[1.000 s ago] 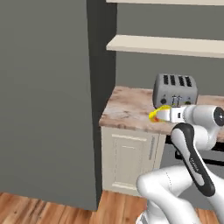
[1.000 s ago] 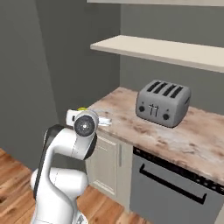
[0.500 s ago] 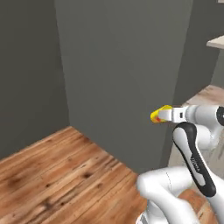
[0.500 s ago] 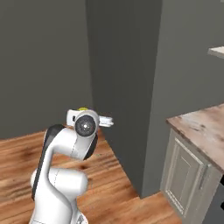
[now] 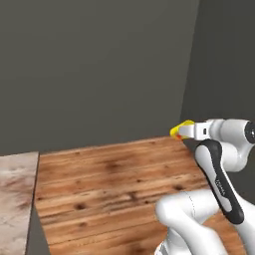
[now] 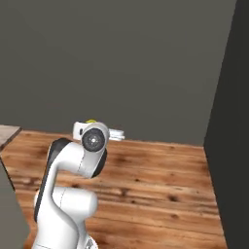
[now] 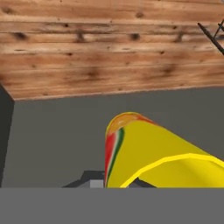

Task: Place the pitcher and cup on the dining counter for serving.

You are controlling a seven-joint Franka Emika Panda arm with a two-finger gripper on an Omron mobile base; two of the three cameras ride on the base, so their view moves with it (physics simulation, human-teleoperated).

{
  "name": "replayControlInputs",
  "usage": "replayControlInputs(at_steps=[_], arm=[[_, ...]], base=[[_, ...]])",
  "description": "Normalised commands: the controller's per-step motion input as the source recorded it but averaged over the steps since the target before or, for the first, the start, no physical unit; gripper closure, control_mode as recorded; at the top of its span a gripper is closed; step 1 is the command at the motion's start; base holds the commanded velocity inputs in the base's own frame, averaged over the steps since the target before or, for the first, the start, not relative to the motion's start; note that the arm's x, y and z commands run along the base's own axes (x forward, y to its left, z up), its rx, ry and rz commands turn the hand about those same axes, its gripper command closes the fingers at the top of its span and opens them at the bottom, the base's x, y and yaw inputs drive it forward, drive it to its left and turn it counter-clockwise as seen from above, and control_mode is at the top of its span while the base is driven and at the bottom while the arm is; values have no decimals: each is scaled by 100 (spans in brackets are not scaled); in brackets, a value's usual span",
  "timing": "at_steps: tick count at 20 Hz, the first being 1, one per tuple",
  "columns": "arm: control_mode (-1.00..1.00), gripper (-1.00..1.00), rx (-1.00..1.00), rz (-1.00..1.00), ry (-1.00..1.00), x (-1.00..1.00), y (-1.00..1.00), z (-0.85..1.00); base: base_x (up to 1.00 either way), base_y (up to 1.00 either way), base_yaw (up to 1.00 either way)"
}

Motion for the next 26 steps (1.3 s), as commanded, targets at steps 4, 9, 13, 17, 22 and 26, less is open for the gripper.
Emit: replayControlInputs(at_steps=[4, 9, 13, 17, 22, 26], arm=[[100, 100, 0, 0, 0, 0, 0, 0], [100, 100, 0, 0, 0, 0, 0, 0], [100, 100, 0, 0, 0, 0, 0, 0], [100, 100, 0, 0, 0, 0, 0, 0], [100, 100, 0, 0, 0, 0, 0, 0], [100, 100, 0, 0, 0, 0, 0, 0]], base=[[28, 10, 79], [62, 0, 75], [100, -32, 58], [100, -68, 41], [87, -74, 42], [5, -46, 70]])
